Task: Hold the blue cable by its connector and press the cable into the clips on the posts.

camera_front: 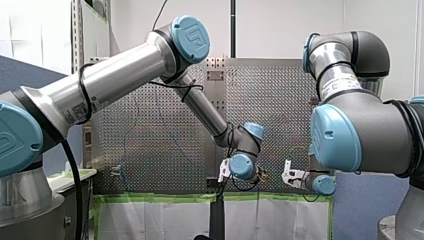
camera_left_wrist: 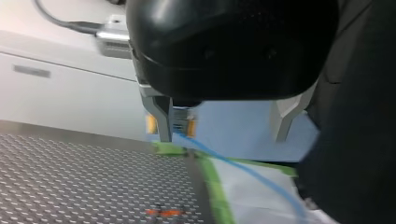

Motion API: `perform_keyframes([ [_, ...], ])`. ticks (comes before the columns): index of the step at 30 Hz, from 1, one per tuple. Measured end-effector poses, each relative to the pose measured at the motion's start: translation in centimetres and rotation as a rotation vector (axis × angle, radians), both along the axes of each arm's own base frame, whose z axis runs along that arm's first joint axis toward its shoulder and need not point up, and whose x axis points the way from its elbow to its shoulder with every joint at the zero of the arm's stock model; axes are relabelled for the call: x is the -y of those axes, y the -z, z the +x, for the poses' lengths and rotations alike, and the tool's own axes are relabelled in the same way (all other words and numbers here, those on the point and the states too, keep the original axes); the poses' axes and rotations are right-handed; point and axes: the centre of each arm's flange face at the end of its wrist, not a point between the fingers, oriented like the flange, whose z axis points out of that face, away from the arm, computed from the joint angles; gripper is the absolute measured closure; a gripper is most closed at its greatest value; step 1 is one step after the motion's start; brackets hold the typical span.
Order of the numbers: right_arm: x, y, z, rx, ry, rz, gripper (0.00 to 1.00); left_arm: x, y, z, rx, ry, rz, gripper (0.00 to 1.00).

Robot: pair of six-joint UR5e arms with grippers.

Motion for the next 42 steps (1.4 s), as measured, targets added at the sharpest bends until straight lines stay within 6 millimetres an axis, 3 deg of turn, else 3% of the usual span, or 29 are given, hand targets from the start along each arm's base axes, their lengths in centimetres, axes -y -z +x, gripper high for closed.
perform_keyframes([
  [7,0.0,0.0,0.1,0.008,-0.001,-0.003,1.00,0.0,-0.5,0.0,-0.044,-0.005,-0.003,0.00],
  [28,0.1,-0.1,0.2,0.013,-0.002,-0.008,1.00,4.3,-5.4,2.1,-0.187,0.072,-0.182,0.00],
  [42,0.1,-0.1,0.3,0.016,-0.002,-0.010,1.00,5.0,-9.3,5.8,-0.222,0.044,-0.235,0.00],
])
